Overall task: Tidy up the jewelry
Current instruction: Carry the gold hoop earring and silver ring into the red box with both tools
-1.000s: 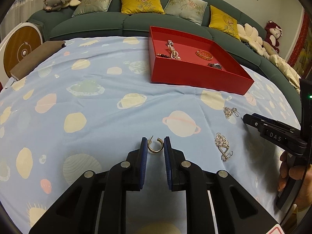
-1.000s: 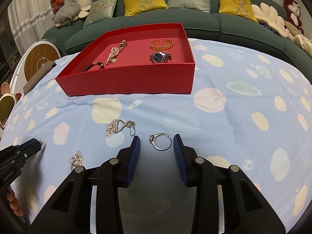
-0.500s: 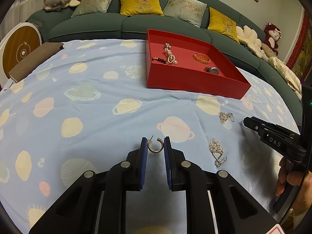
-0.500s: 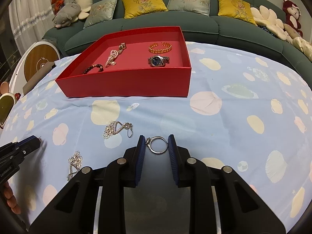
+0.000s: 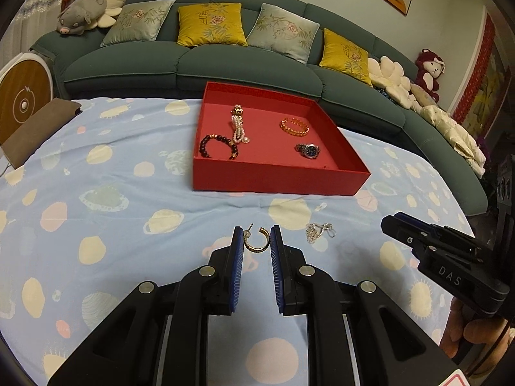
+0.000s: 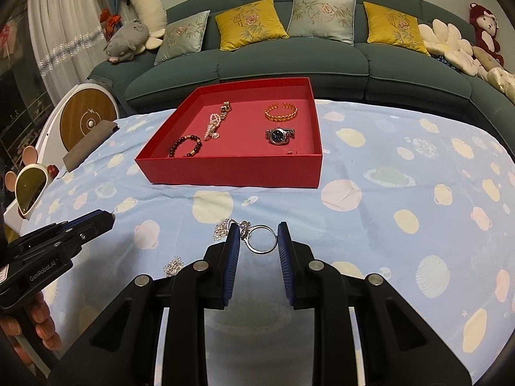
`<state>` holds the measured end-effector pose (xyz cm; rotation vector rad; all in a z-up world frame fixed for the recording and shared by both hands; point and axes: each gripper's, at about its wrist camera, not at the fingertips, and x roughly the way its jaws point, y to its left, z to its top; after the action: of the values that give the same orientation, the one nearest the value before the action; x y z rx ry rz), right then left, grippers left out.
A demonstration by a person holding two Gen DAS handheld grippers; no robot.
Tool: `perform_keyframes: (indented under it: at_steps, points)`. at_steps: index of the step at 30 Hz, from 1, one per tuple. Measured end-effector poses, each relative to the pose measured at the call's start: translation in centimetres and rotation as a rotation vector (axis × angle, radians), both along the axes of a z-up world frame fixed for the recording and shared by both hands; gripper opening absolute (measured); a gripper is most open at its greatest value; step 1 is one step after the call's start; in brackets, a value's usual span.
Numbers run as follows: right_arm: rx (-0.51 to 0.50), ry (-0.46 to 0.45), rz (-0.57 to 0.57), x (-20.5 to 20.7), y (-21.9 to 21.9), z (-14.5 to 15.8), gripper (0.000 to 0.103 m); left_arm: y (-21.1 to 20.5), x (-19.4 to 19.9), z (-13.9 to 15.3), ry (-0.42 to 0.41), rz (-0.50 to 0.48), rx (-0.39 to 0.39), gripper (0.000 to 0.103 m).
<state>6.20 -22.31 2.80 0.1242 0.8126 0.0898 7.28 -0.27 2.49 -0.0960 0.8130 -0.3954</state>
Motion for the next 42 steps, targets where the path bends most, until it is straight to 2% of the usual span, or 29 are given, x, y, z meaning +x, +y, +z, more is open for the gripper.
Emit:
perform_keyframes:
  at_steps: [7, 10, 17, 23, 31, 42]
  points:
    - [-0.048, -0.066, 0.038, 1.6, 0.4, 3.5, 0.023, -2.4, 3.2, 4.0, -0.054, -0.04, -0.038, 0.014]
    - [-0.044, -0.094, 0.021, 3.3, -0.2, 4.4, 0.023, -3.8, 5.3, 4.8, -0.107, -0.048, 0.0, 0.014]
    - [-0.012, -0.072, -0.026, 8.1, -0.9, 3.2, 0.023, -5.2, 10.1, 2.4, -0.047, -0.026, 0.025, 0.014]
    - [-0.005, -0.042, -0.046, 10.7, -0.4, 1.4, 0.023, -5.7, 11.6, 0.5, -0.018, -0.026, 0.061, 0.014]
    - [-0.025, -0.005, -0.038, 11.8, 0.1, -0.2, 0.023, -5.3, 13.0, -0.6, 0.013, -0.006, 0.07, 0.014]
    - [-0.016, 0.002, -0.036, 12.1, 0.0, -0.6, 0.023, -6.0, 12.8, -1.2, 0.009, -0.025, 0.1, 0.014]
